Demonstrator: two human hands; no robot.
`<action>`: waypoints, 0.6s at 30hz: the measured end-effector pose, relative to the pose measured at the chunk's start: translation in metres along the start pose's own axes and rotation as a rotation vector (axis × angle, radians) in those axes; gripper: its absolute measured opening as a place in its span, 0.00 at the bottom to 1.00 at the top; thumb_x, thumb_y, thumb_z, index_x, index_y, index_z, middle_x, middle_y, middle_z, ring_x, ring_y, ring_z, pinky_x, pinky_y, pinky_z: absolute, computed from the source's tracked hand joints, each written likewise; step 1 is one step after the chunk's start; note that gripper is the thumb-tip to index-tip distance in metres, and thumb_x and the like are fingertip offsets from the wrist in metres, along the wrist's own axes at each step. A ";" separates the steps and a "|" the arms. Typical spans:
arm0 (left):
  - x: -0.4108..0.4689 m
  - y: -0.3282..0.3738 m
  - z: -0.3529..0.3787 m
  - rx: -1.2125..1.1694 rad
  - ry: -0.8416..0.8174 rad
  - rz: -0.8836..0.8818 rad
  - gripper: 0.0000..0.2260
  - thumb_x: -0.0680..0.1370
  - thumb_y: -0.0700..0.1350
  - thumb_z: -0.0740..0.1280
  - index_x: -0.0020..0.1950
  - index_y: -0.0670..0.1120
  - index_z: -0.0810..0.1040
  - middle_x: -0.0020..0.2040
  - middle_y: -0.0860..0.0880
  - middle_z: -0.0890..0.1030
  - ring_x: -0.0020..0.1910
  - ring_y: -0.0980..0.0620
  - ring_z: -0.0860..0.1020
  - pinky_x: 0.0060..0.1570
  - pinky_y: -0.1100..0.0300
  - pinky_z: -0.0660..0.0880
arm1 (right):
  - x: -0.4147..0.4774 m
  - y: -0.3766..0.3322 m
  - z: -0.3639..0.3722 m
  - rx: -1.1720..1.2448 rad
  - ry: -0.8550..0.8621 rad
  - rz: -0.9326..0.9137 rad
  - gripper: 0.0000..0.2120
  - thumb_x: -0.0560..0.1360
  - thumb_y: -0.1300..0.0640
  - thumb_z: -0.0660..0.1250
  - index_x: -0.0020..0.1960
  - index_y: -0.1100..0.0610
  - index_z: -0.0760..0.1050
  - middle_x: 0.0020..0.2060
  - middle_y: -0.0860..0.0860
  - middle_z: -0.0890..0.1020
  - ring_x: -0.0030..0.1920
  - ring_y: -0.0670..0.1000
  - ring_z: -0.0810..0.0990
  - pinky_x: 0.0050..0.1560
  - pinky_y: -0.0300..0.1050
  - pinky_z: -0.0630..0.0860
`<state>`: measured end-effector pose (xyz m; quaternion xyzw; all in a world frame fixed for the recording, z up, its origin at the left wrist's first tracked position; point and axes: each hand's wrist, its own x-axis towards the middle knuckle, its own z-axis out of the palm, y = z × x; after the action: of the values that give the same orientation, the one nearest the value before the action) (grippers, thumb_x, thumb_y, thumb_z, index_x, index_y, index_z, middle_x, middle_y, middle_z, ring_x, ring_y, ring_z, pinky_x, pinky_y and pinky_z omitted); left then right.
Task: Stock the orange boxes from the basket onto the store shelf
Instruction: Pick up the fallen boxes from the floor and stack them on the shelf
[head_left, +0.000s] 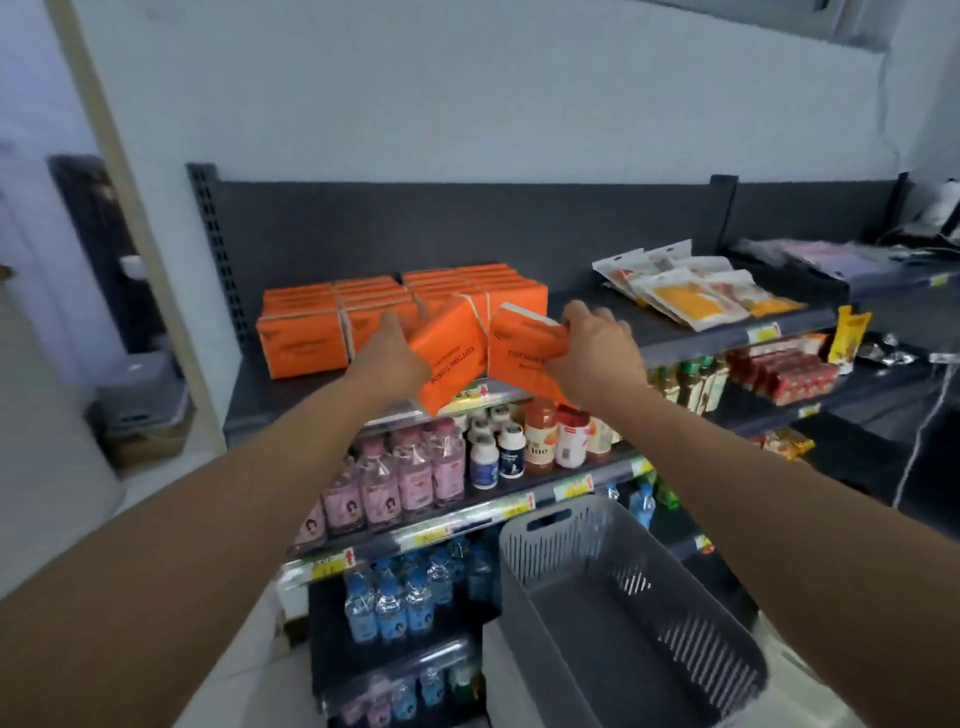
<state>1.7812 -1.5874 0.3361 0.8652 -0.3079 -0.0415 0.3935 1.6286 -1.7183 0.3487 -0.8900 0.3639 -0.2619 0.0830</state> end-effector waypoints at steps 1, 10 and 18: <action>0.004 -0.005 -0.006 0.002 0.015 -0.025 0.24 0.72 0.36 0.65 0.66 0.41 0.62 0.56 0.38 0.78 0.54 0.37 0.79 0.54 0.45 0.77 | 0.009 -0.006 0.005 0.015 -0.005 -0.035 0.17 0.74 0.61 0.63 0.62 0.59 0.67 0.59 0.59 0.72 0.61 0.62 0.69 0.55 0.52 0.70; 0.024 -0.033 -0.051 0.124 0.192 -0.129 0.13 0.73 0.38 0.63 0.52 0.47 0.61 0.49 0.39 0.76 0.47 0.38 0.77 0.43 0.52 0.72 | 0.076 -0.050 0.043 0.127 -0.059 -0.318 0.19 0.71 0.59 0.68 0.61 0.59 0.70 0.59 0.61 0.74 0.60 0.63 0.73 0.57 0.51 0.71; 0.045 -0.069 -0.069 0.176 0.210 -0.218 0.14 0.74 0.32 0.59 0.56 0.45 0.63 0.46 0.42 0.72 0.43 0.43 0.73 0.37 0.54 0.69 | 0.106 -0.075 0.078 0.165 -0.108 -0.368 0.20 0.71 0.61 0.69 0.61 0.57 0.71 0.59 0.61 0.73 0.57 0.63 0.75 0.54 0.49 0.73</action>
<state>1.8733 -1.5332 0.3421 0.9242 -0.1719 0.0338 0.3394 1.7784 -1.7409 0.3514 -0.9444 0.1675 -0.2534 0.1259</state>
